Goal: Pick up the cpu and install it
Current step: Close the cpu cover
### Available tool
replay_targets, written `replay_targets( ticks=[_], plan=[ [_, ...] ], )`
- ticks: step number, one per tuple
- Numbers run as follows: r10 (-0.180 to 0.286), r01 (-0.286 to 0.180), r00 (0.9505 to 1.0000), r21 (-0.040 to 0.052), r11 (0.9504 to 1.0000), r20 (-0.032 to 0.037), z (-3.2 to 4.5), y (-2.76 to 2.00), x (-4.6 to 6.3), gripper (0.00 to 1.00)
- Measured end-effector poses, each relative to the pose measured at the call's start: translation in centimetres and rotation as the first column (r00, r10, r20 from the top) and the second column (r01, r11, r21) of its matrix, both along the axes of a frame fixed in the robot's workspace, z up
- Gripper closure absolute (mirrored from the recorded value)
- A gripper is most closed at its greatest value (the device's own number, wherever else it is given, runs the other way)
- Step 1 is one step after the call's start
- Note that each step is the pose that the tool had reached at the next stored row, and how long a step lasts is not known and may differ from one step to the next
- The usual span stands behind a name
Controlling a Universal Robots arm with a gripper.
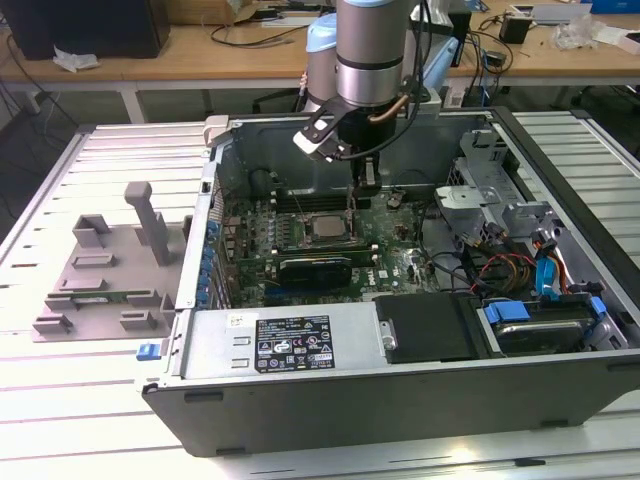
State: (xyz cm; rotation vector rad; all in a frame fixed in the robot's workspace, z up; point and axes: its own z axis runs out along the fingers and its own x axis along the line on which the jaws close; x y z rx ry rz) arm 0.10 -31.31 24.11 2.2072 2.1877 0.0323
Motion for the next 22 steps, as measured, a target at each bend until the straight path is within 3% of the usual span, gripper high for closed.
replay_targets(
  ticks=[5, 7, 8, 9, 10, 14, 19, 22],
  plan=[
    [0.0, 0.0, 1.0, 0.0, 1.0, 0.0, -0.01, 0.01, 0.0, 0.89],
    [0.0, 0.0, 1.0, -0.0021, 1.0, -0.0069, -0.17, 0.0, 0.0, 0.89],
    [0.0, 0.0, 0.9999, -0.003, 1.0, -0.0128, -0.25, 0.0, 0.0, 0.89],
    [0.0, 0.0, 0.9997, -0.0052, 1.0, -0.023, -0.41, 0.0, 0.0, 0.89],
    [0.0, 0.0, 0.9997, -0.0073, 1.0, -0.025, -0.54, 0.0, 0.0, 0.89],
    [0.001, -0.001, 0.9997, -0.0134, 0.9999, -0.025, -0.67, 0.01, -0.4, 0.89],
    [0.001, -0.001, 0.9997, -0.0137, 0.9999, -0.025, -0.85, 0.0, -1.5, 0.89],
    [0.001, -0.001, 0.9997, -0.0136, 0.9999, -0.025, -0.86, 0.0, -1.6, 0.89]
  ],
)
